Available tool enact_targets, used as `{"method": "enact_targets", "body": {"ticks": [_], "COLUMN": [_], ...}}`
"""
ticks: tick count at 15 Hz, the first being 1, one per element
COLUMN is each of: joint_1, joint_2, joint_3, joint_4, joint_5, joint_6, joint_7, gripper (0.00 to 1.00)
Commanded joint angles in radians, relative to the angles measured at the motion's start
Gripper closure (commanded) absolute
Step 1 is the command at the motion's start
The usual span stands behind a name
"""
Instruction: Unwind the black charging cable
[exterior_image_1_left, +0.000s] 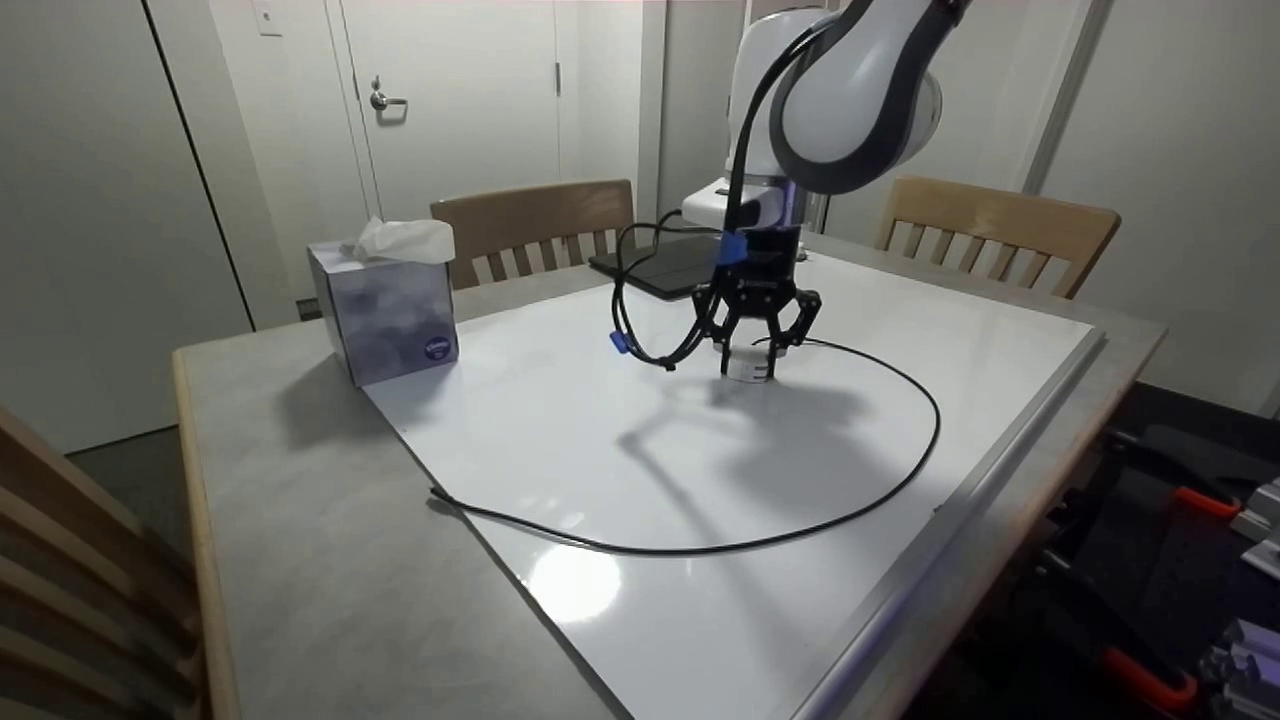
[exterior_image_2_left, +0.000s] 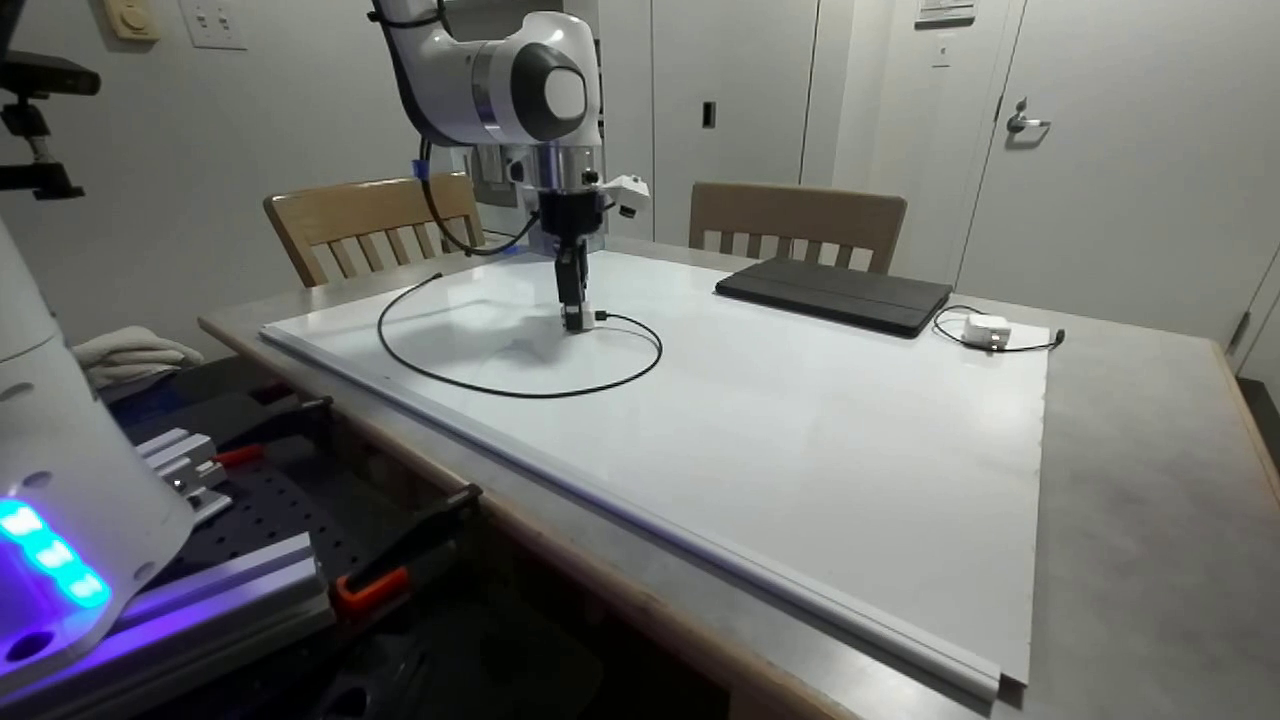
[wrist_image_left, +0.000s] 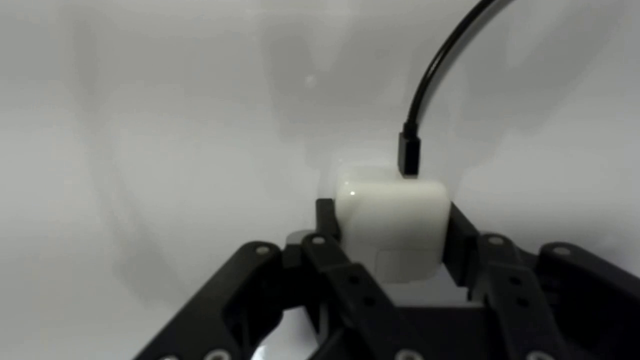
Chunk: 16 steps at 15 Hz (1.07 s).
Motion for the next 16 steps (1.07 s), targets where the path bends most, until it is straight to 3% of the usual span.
{"method": "enact_targets", "body": {"ticks": [1,7,8,11,12,16], "joint_1": [0.019,-0.118,-0.078,-0.115,-0.115,-0.173], "joint_2": [0.011,0.0,0.003,0.003,0.003,0.002], "joint_3": [-0.027,0.035,0.01,0.022,0.024,0.037], "joint_4": [0.037,0.018,0.027,0.027,0.027,0.018], "joint_5": [0.011,0.175,0.112,0.146,0.148,0.251], "joint_6": [-0.031,0.026,-0.003,0.001,0.002,0.071], "joint_7": [0.15,0.263,0.257,0.259,0.263,0.352], "gripper": [0.74,0.74,0.49,0.49,0.74,0.74]}}
